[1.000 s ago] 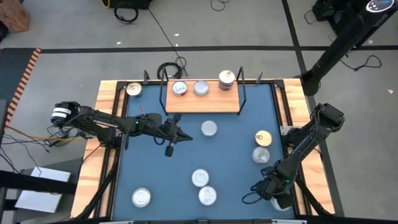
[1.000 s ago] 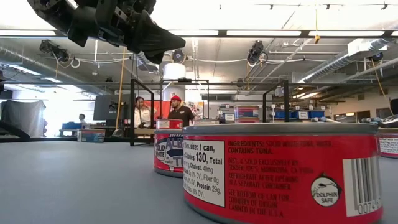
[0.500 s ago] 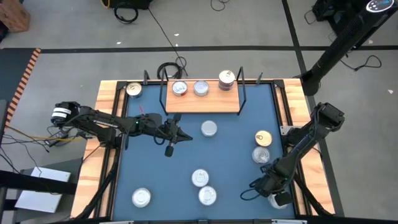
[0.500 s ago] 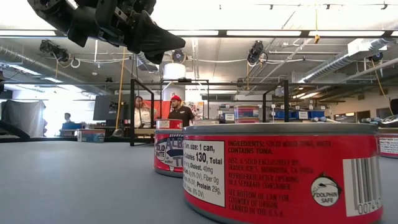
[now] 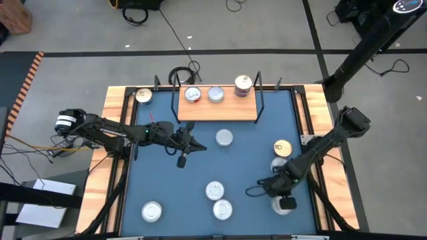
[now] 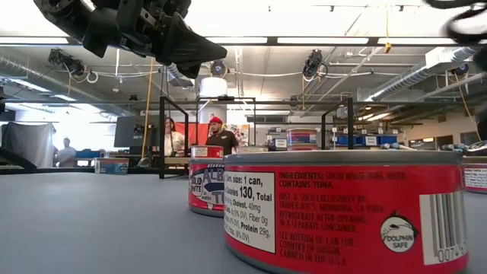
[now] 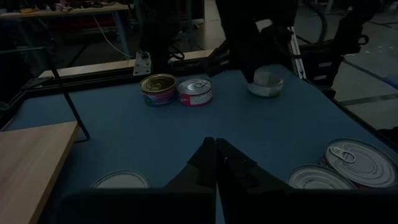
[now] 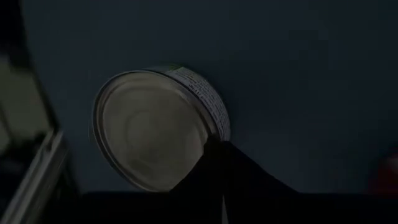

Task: Stack canned seafood by type on shelf
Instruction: Stack the green tuna can on top of the green tuna can on the shelf

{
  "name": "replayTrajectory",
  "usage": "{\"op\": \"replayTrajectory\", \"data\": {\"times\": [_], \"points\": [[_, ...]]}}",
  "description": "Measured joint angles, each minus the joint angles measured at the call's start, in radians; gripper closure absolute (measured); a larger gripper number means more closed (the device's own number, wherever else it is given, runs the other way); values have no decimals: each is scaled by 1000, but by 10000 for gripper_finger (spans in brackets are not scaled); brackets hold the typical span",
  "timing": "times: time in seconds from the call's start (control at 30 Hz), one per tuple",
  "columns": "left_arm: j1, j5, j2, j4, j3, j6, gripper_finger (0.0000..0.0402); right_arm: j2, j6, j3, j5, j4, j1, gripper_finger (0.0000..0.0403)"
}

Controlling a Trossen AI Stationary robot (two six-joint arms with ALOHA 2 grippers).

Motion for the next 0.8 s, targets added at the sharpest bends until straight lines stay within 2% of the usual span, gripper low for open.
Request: {"op": "replayTrajectory", "data": {"times": [0.17,0.37,0.6,0.8], "points": [[0,0,0,0,0,0,396,-59,35,0,93,5,-101,400],[0,0,0,0,0,-1,396,-91,107,1,152,8,-233,401],[0,-1,0,0,0,-1,396,-86,296,2,278,30,-379,402],[0,-11,0,-5,0,-5,396,-88,316,2,328,143,-478,402]]}}
